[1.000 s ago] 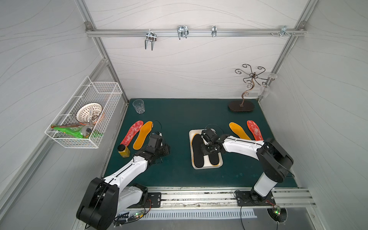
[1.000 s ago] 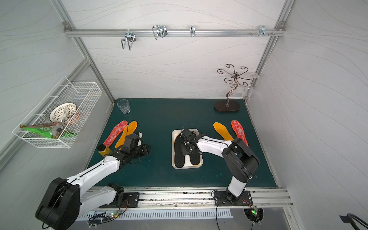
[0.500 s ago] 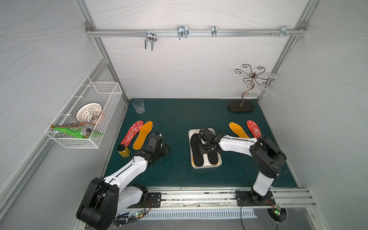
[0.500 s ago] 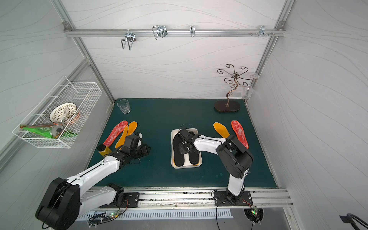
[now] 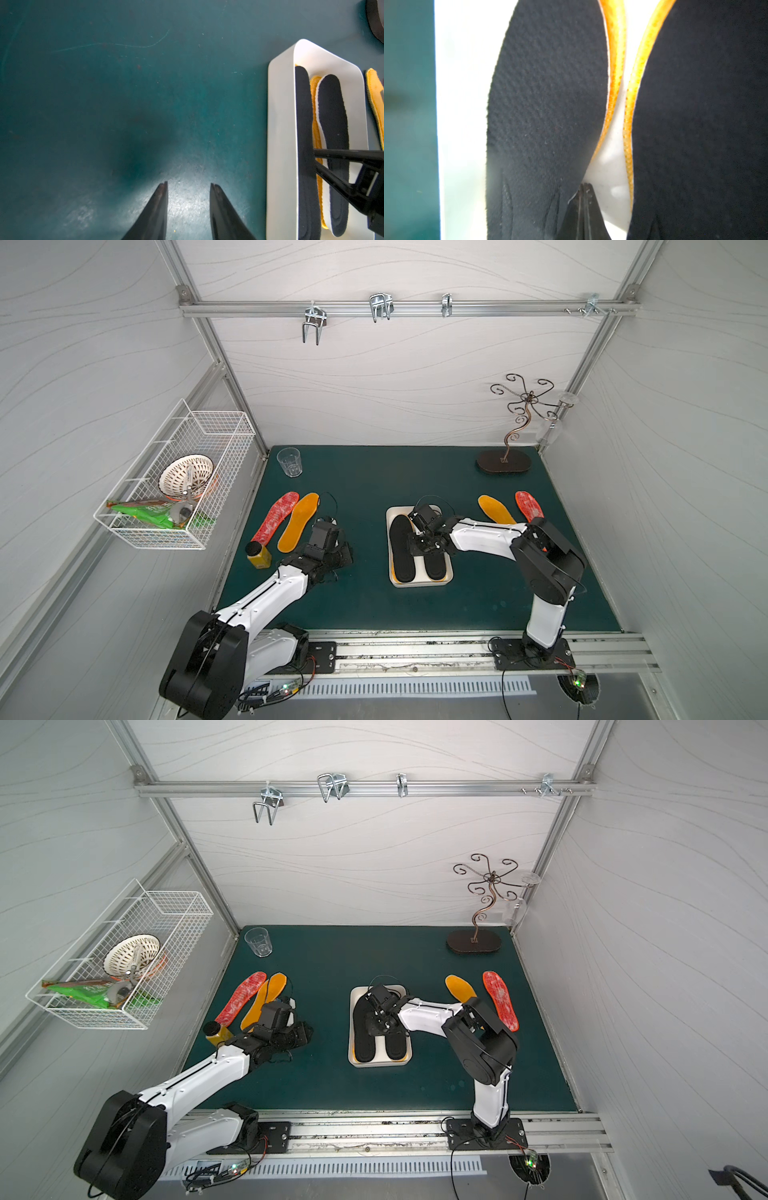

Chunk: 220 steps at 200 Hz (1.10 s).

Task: Put the insoles into the storage box
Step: Adjust the insole in the storage box.

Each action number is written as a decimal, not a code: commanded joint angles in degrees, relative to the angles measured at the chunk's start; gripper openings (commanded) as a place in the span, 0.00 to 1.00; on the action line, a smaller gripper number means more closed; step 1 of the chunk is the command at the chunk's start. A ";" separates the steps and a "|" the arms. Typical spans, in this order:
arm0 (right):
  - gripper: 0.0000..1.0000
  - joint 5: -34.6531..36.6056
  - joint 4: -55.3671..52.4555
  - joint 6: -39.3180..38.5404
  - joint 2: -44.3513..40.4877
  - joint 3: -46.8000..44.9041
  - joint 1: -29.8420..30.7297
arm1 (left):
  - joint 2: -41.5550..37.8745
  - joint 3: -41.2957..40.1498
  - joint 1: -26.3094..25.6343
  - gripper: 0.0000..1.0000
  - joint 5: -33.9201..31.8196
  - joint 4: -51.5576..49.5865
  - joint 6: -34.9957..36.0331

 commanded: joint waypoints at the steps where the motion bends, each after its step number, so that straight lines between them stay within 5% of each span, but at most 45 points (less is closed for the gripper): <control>1: 0.00 -3.68 -1.43 4.24 3.96 -0.41 0.85 | -0.80 3.06 0.38 0.38 -0.83 -0.30 0.73; 30: 0.00 -1.52 -3.07 4.00 2.46 0.12 1.12 | -1.66 2.97 0.33 0.38 -1.32 -0.80 0.66; 79: 0.38 2.99 -10.52 -0.17 -2.17 2.47 1.32 | -2.72 5.04 0.37 0.38 -2.10 -3.95 0.05; 117: 0.52 6.77 -17.23 -5.28 -8.94 5.09 0.83 | -4.35 7.86 2.68 0.38 -2.86 -7.89 -0.07; 183: 0.54 2.52 -17.43 -14.19 -18.07 4.69 -1.99 | -6.37 6.22 10.52 0.38 -3.34 -6.57 -2.64; 210: 0.43 -0.71 -14.97 -14.16 -17.93 1.73 -3.33 | -5.41 6.22 10.52 0.38 -2.30 -6.31 -2.94; 220: 0.28 -1.98 -14.20 -13.97 -17.44 0.61 -4.24 | -4.56 6.38 10.52 0.38 -1.62 -6.43 -2.95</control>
